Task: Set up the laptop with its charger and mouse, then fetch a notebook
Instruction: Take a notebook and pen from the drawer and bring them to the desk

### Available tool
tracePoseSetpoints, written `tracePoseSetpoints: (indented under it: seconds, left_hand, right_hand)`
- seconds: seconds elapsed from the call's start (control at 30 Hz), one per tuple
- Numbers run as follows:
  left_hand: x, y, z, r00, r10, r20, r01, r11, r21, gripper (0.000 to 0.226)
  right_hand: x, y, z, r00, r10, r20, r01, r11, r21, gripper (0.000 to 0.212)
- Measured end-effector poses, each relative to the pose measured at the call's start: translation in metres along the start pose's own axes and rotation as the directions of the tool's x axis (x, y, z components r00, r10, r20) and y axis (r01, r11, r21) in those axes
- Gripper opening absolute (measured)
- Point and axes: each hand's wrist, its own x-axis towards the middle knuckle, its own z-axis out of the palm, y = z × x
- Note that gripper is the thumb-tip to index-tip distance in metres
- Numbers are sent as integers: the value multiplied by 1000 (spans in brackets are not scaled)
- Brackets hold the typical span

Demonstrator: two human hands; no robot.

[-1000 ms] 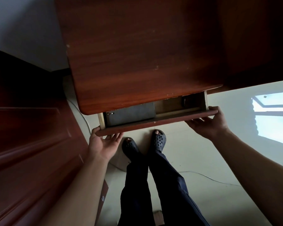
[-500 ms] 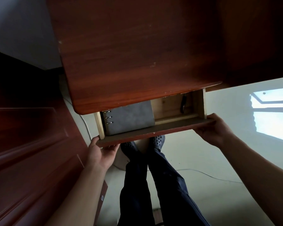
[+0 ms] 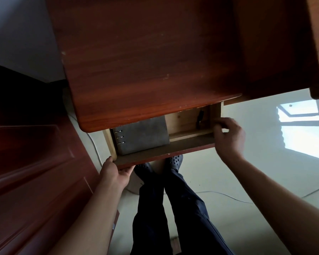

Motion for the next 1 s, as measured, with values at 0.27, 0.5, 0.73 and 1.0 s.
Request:
tracePoseSetpoints:
  seconds: [0.27, 0.5, 0.73, 1.0]
  left_hand:
    - [-5, -11, -6, 1000, 27, 8, -28, 996, 90, 25]
    - [-10, -9, -9, 999, 13, 49, -19, 991, 131, 25]
    - [-19, -10, -14, 995, 13, 96, -31, 981, 191, 30]
    - [-17, -13, -12, 996, 8, 88, -25, 982, 189, 31]
  right_hand:
    - [53, -11, 76, 942, 305, 136, -257, 922, -289, 37]
    - [49, -6, 84, 892, 423, 160, -368, 884, -288, 36]
    - [42, -26, 87, 883, 436, 173, -423, 900, -106, 50]
    - [6, -43, 104, 807, 361, 468, -454, 886, 100, 34]
